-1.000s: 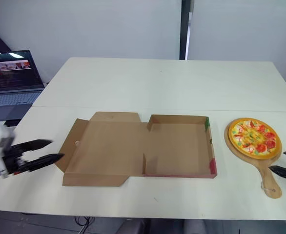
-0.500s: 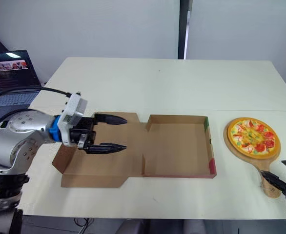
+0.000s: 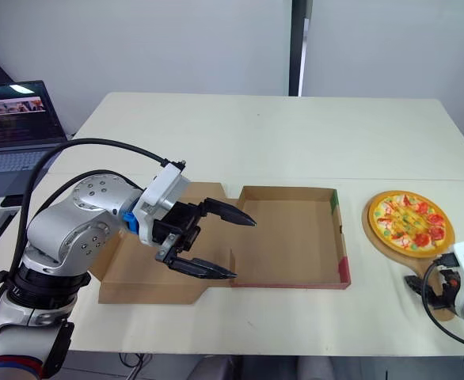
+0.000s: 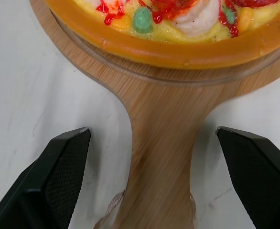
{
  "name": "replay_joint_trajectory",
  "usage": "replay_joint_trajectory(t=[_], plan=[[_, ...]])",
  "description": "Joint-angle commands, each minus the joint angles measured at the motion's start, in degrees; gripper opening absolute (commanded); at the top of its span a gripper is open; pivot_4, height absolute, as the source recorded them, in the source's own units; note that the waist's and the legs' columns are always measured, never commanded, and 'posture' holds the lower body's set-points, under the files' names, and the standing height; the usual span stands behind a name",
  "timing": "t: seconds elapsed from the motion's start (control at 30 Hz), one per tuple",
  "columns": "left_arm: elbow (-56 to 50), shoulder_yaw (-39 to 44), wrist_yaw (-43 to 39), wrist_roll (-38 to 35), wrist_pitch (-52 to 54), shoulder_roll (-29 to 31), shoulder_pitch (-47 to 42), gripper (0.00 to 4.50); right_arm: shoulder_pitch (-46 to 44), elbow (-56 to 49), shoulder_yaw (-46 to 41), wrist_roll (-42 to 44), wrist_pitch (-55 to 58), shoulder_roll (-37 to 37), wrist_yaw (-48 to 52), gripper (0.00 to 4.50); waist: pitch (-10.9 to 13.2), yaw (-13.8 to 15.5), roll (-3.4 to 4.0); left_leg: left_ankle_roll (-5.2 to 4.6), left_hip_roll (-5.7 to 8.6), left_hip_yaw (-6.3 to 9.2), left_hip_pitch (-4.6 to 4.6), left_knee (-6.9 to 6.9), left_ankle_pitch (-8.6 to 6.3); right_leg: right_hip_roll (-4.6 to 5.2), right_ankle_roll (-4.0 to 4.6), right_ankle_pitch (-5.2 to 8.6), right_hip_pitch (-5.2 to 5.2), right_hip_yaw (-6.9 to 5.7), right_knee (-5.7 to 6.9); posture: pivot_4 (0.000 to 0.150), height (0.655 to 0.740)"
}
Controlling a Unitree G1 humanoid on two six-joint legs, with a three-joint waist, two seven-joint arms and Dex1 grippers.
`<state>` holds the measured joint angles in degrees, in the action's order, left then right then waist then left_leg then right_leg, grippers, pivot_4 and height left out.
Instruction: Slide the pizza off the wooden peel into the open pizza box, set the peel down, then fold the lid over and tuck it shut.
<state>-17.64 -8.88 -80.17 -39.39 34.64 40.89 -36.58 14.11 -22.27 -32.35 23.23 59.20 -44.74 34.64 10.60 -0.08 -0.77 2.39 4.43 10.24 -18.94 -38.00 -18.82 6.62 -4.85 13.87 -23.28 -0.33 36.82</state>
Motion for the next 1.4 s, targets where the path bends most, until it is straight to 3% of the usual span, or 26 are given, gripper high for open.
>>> replay_joint_trajectory(t=[0.03,0.07,0.17,0.33,0.43,0.67,1.03,1.4], plan=[[-1.2,-0.1,-0.3,-0.4,-0.4,-0.6,-1.0,4.45,-1.3,2.3,1.4,-0.5,-0.7,-0.2,-0.6,4.50,0.0,0.0,-0.04,0.00,0.00,0.00,0.01,-0.01,0.00,-0.01,0.01,-0.01,0.00,0.00,0.00,0.150,0.7400],[-1.2,-0.2,-0.3,-0.4,-0.5,-0.8,-1.0,4.45,-1.7,2.8,1.3,-0.1,-0.2,0.0,-0.6,4.50,0.0,-0.1,-0.07,0.00,-0.01,-0.01,0.02,-0.01,0.00,-0.02,0.02,-0.01,0.01,0.02,0.00,0.150,0.7400],[-1.3,-0.2,0.0,-0.2,-0.6,-1.2,-0.9,4.50,-2.1,4.6,1.0,0.7,0.6,0.9,-0.8,3.94,0.0,0.0,-0.18,-0.02,-0.03,-0.01,0.02,-0.05,-0.01,-0.05,0.05,-0.05,0.01,0.03,0.01,0.150,0.7400],[-0.7,-0.2,0.2,0.5,-1.2,-1.8,-0.7,4.50,-1.2,5.7,2.1,-0.1,-3.0,1.0,-0.5,2.25,-0.1,-0.1,-0.29,-0.02,-0.06,0.00,0.04,-0.06,-0.01,-0.10,0.07,-0.06,0.03,0.04,0.00,0.150,0.7400],[-0.3,0.3,0.6,0.3,-1.1,-2.2,-0.7,4.50,-0.8,5.9,1.6,0.4,-4.4,1.8,-0.7,1.55,-0.1,-0.1,-0.35,-0.01,-0.10,-0.02,0.05,-0.06,-0.01,-0.15,0.08,-0.07,0.03,0.07,0.00,0.150,0.7400],[1.0,4.1,6.1,-0.5,0.1,-2.9,-0.5,4.50,-0.4,3.5,-2.6,0.9,-10.6,3.6,-0.5,1.55,-0.1,-0.2,-0.38,-0.03,-0.16,-0.07,0.10,-0.06,-0.01,-0.26,0.07,-0.09,0.02,0.22,0.01,0.150,0.7400],[1.3,10.6,13.5,0.1,1.2,0.0,1.9,4.50,-1.0,0.9,-8.0,1.5,-17.6,0.5,1.4,1.55,0.1,-0.2,-0.04,0.03,-0.12,-0.47,0.04,0.03,0.01,-0.27,0.05,-0.11,-0.31,0.68,0.04,0.150,0.7400],[-3.7,15.8,14.4,-2.0,2.5,6.6,8.4,4.50,-5.0,-2.3,-6.1,2.6,-18.2,-11.5,10.9,1.55,0.1,-0.3,-0.05,-0.03,-0.15,-0.94,0.01,0.05,-0.02,-0.33,-0.08,-0.19,-0.57,1.14,0.03,0.150,0.7400]])
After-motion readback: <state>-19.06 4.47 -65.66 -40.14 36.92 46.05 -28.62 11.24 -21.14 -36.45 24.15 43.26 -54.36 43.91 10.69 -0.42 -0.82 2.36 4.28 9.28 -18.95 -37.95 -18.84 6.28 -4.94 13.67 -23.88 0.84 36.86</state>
